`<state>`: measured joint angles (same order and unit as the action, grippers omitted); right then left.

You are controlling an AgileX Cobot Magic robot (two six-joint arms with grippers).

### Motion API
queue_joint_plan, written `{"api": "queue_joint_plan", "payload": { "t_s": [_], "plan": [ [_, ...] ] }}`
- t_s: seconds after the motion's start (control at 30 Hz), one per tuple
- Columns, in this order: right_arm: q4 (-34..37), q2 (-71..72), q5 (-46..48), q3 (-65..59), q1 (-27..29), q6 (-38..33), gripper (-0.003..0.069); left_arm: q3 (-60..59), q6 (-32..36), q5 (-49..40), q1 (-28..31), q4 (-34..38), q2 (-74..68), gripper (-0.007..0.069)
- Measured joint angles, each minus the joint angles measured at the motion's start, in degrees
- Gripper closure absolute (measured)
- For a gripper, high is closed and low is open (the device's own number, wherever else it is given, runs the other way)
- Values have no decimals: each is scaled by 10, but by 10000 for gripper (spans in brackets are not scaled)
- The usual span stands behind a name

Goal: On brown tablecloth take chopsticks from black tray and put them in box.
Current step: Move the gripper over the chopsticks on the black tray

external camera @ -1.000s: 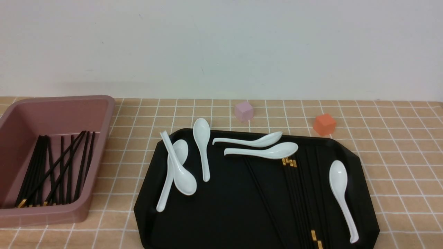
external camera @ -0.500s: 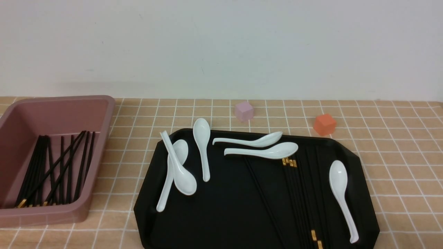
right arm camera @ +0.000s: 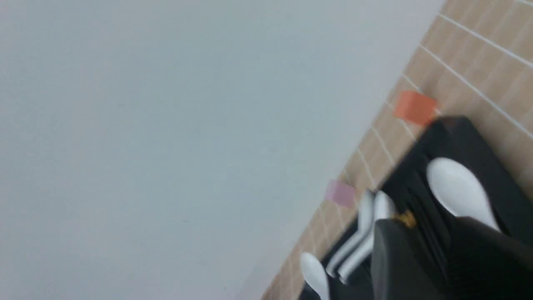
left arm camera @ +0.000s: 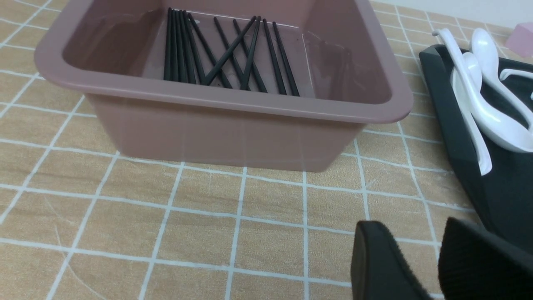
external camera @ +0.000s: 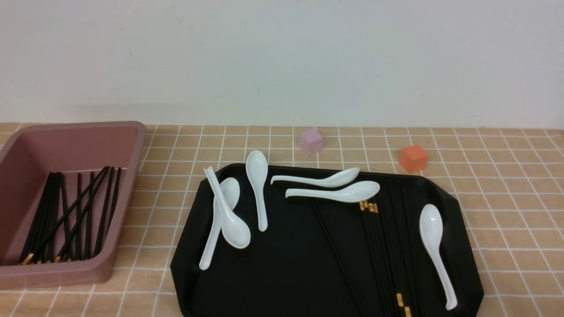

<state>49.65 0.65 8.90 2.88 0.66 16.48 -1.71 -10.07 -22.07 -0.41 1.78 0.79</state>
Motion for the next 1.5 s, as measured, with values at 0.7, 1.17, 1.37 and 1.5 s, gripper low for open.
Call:
{"api": "queue_joint_plan", "payload": {
  "t_s": [0.7,1.17,1.37,1.5],
  "plan": [
    [-51,-575,507,371,-7,-412,658,0,0,0,0,0,0,385],
    [-256,-867,417,559,-284,-225,600,0,0,0,0,0,0,386],
    [-374,-976,436,650,-310,-119,445,0,0,0,0,0,0,386],
    [-382,-1041,444,692,-310,-109,335,0,0,0,0,0,0,386]
  ]
}}
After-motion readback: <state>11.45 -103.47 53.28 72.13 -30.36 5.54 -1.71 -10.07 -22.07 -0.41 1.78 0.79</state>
